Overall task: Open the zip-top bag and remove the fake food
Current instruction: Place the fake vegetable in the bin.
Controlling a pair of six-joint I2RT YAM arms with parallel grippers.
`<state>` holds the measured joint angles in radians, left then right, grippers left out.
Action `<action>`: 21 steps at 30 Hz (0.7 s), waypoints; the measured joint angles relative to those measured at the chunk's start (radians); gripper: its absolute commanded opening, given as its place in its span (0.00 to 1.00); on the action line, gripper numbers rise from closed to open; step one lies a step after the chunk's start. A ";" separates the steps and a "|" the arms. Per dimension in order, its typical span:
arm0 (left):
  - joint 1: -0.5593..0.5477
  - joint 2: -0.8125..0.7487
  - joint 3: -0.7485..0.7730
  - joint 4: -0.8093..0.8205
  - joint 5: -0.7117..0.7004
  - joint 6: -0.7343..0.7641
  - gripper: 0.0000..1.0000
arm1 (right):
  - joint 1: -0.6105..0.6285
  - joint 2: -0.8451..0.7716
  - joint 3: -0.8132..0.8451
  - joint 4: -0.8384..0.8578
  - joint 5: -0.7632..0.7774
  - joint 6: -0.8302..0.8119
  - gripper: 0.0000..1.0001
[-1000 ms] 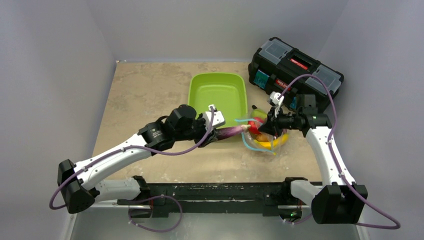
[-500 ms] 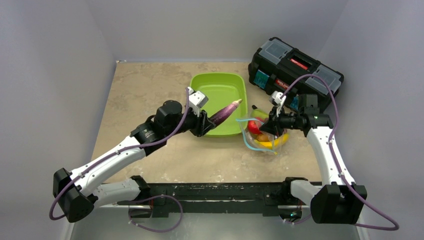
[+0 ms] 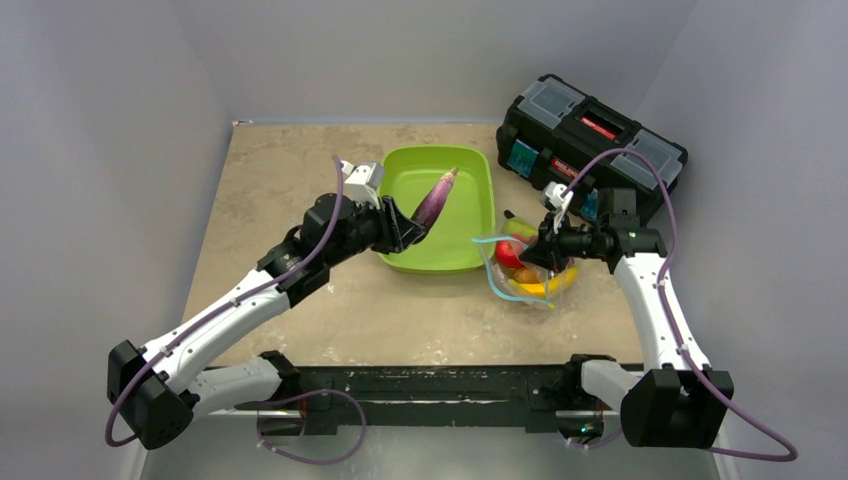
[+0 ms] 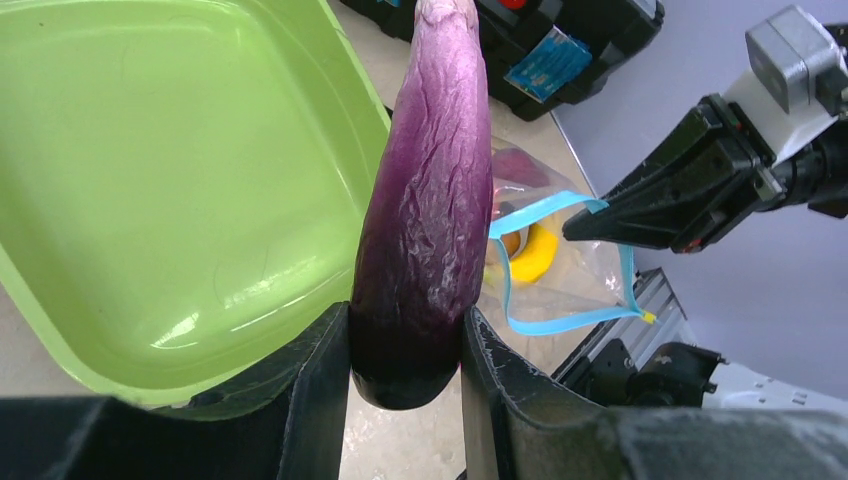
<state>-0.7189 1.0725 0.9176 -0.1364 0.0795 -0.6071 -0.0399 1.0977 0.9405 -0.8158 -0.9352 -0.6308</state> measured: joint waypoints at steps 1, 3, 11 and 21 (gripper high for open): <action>0.005 0.000 0.000 0.001 -0.004 -0.018 0.00 | 0.000 0.000 0.000 0.000 0.000 0.000 0.00; 0.016 0.001 0.000 0.001 -0.007 -0.059 0.00 | 0.000 0.000 0.000 0.000 0.000 0.000 0.00; 0.069 0.012 -0.034 0.009 -0.018 -0.207 0.02 | 0.000 0.000 0.000 0.000 0.000 -0.001 0.00; 0.136 0.040 -0.082 0.026 -0.009 -0.345 0.14 | -0.001 0.000 0.000 0.000 0.000 -0.001 0.00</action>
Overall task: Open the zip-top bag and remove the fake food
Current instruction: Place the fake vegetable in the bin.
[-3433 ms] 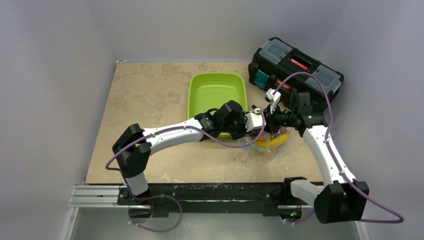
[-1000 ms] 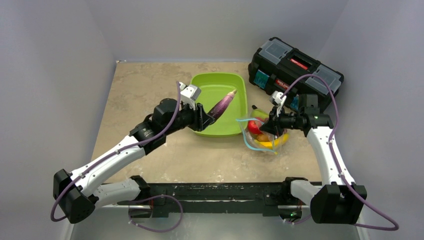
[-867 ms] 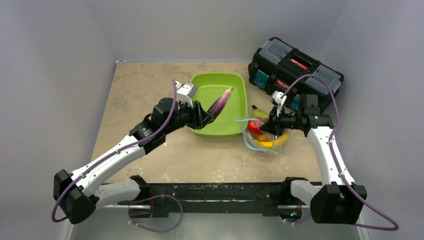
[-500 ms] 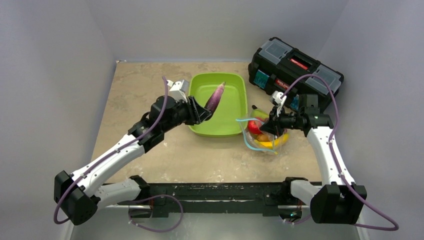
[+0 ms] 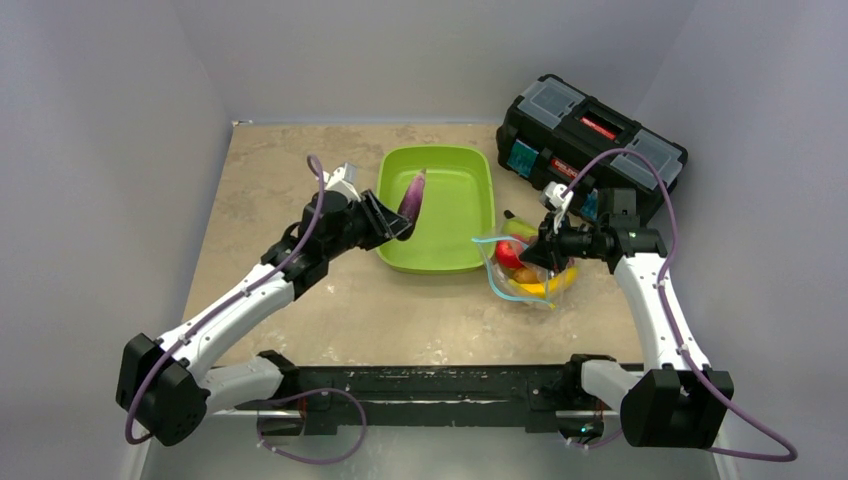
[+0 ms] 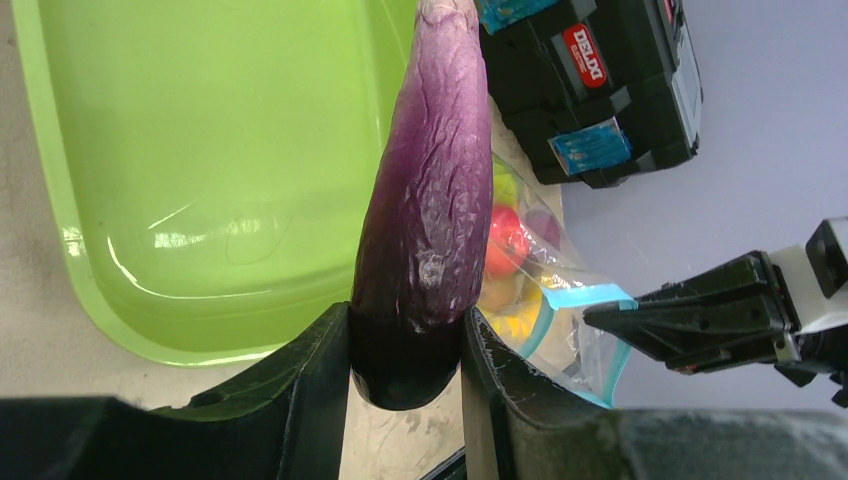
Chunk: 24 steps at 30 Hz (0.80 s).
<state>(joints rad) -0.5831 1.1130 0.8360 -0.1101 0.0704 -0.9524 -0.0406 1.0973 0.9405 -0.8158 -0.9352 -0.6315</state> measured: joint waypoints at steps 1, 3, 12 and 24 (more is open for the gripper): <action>0.007 0.008 0.000 0.005 0.003 -0.010 0.15 | 0.000 0.000 0.000 0.000 0.000 0.000 0.00; 0.019 0.026 -0.001 0.021 0.010 -0.026 0.16 | 0.000 0.000 0.000 0.000 0.000 0.000 0.00; 0.071 0.149 -0.001 0.109 0.072 -0.060 0.30 | 0.000 0.000 0.000 0.000 0.000 -0.001 0.00; 0.122 0.371 0.058 0.107 0.197 -0.031 0.65 | -0.002 0.000 0.000 0.000 0.000 -0.001 0.00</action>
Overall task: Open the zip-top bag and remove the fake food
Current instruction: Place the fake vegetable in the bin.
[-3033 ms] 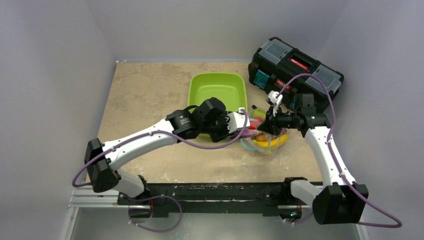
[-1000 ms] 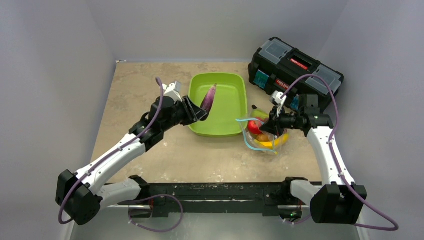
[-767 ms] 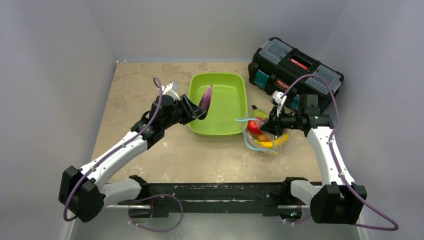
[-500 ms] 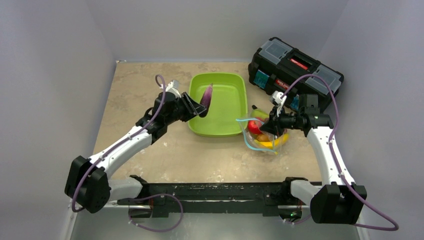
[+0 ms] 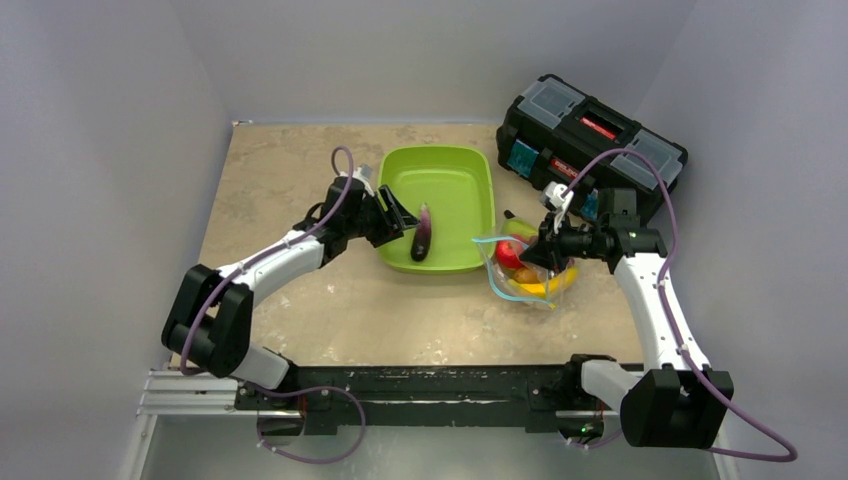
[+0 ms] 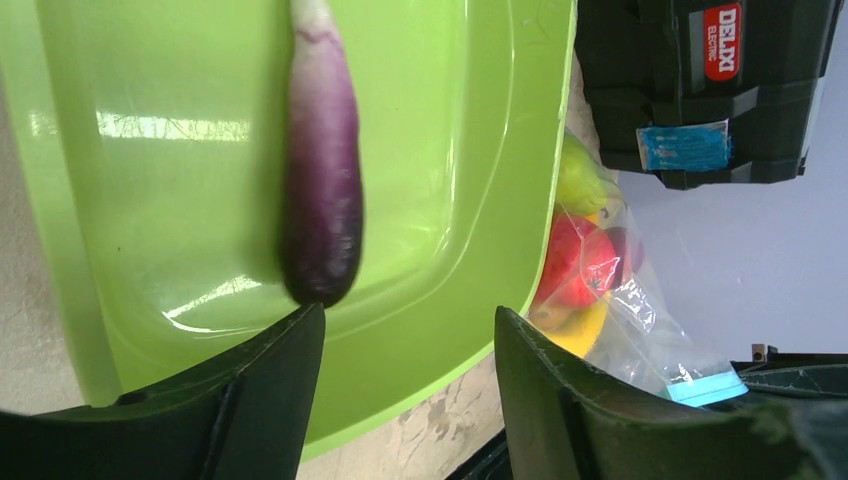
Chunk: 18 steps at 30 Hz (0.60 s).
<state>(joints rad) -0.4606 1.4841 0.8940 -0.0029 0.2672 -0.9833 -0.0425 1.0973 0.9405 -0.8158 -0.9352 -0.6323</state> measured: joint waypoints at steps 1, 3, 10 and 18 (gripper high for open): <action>0.001 0.009 0.015 -0.016 0.008 0.008 0.66 | -0.001 0.000 0.000 0.000 0.000 0.000 0.00; 0.002 0.021 0.043 -0.041 0.019 0.035 0.67 | -0.004 0.000 0.000 0.000 0.000 0.000 0.00; 0.012 0.024 0.095 -0.119 0.040 0.138 0.68 | -0.005 0.001 0.000 0.000 0.000 0.000 0.00; 0.016 0.008 0.104 -0.221 0.025 0.291 0.68 | -0.010 0.002 0.000 0.000 0.000 0.000 0.00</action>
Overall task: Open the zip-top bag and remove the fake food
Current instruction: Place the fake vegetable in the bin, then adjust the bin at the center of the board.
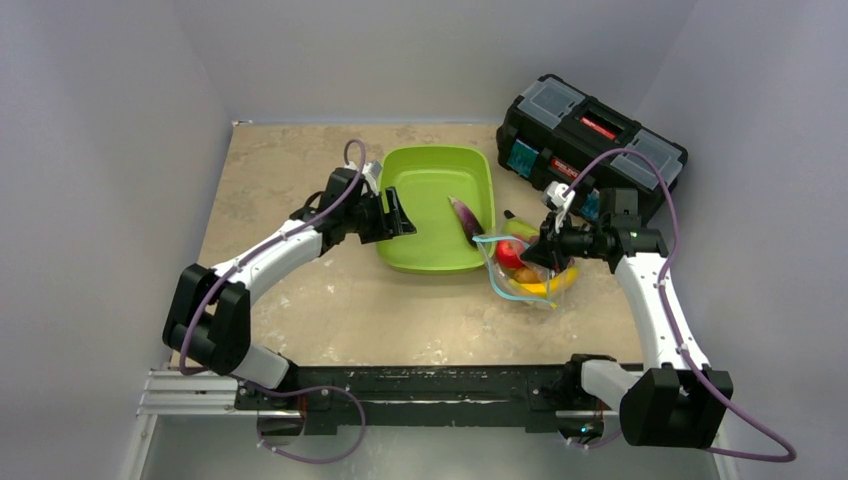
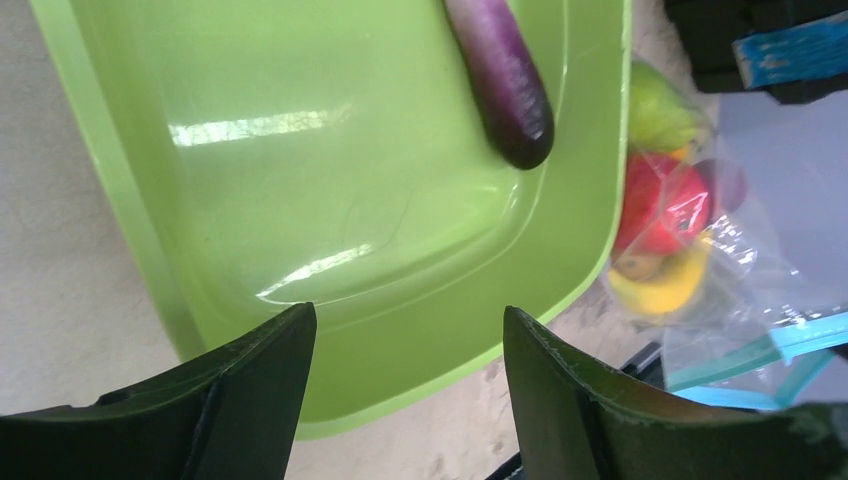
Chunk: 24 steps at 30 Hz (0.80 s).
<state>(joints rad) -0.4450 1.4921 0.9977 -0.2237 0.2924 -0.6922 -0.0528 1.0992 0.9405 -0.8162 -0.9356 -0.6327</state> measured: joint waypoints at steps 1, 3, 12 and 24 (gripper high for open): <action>0.000 -0.005 0.002 -0.014 -0.006 0.015 0.68 | 0.000 0.000 0.000 0.000 0.000 0.000 0.00; 0.000 -0.018 0.008 -0.042 -0.017 0.049 0.68 | 0.000 0.000 0.000 0.000 0.000 0.000 0.00; 0.008 -0.049 0.039 -0.129 -0.080 0.166 0.68 | 0.000 0.000 0.000 0.000 0.000 -0.003 0.00; 0.034 0.051 0.151 -0.254 -0.163 0.240 0.61 | -0.001 0.000 0.000 0.000 0.000 -0.008 0.00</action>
<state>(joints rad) -0.4114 1.5429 1.1488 -0.4778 0.1295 -0.4519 -0.0536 1.0992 0.9405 -0.8165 -0.9360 -0.6411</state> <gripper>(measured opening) 0.647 0.003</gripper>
